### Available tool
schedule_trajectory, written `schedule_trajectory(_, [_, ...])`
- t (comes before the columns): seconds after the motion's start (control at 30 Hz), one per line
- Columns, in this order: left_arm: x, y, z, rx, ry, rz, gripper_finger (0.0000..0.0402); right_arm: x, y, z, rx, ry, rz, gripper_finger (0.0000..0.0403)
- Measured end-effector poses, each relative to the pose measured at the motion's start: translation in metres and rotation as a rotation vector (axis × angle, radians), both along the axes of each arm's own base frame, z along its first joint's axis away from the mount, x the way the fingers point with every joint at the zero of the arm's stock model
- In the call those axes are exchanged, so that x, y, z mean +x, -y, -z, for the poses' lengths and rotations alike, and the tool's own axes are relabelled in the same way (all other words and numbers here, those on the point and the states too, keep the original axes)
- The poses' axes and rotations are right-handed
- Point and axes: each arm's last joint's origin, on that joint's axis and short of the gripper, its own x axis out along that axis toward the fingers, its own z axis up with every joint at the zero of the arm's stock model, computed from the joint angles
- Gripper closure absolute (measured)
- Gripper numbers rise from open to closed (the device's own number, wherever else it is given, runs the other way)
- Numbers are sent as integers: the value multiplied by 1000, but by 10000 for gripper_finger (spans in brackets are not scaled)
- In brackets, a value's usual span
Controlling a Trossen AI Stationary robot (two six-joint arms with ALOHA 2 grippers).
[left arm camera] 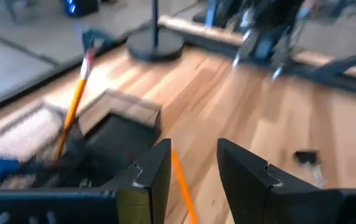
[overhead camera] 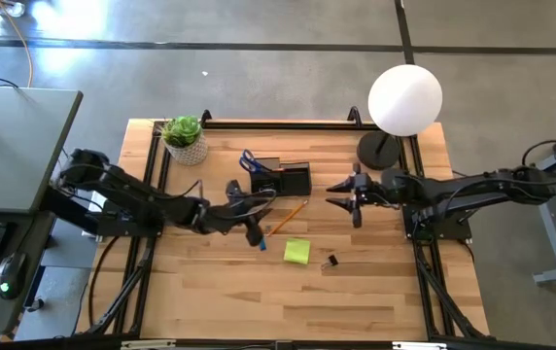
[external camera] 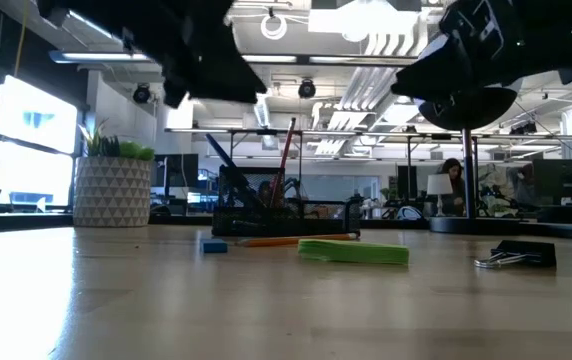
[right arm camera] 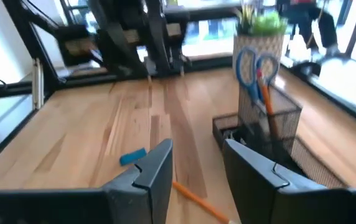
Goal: Pick and place office supplies into organizer
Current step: Put the orange pencil into the black desk organizer
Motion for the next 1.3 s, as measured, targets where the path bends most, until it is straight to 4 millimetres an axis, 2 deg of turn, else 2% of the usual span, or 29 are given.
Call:
schedule_trajectory(0.2, [16,-4,28,-60,-13,-56,284,-13,-1,2,-102,44,-17,265])
schedule_trajectory(0.4, [55,4,55,-115,-83,-116,284,-17,-1,5,-212,79,-31,265])
schedule_trajectory(0.63, [93,8,83,-118,-289,-252,284,-20,-1,12,-251,94,-49,265])
schedule_trajectory(0.7, [96,8,87,-98,-332,-289,284,-21,-2,15,-247,79,-73,265])
schedule_trajectory(0.9, [101,9,93,-116,-306,-307,284,-26,-3,23,-243,66,-96,265])
schedule_trajectory(1.3, [88,9,113,-198,-363,-268,284,-30,-3,22,-238,103,-95,265])
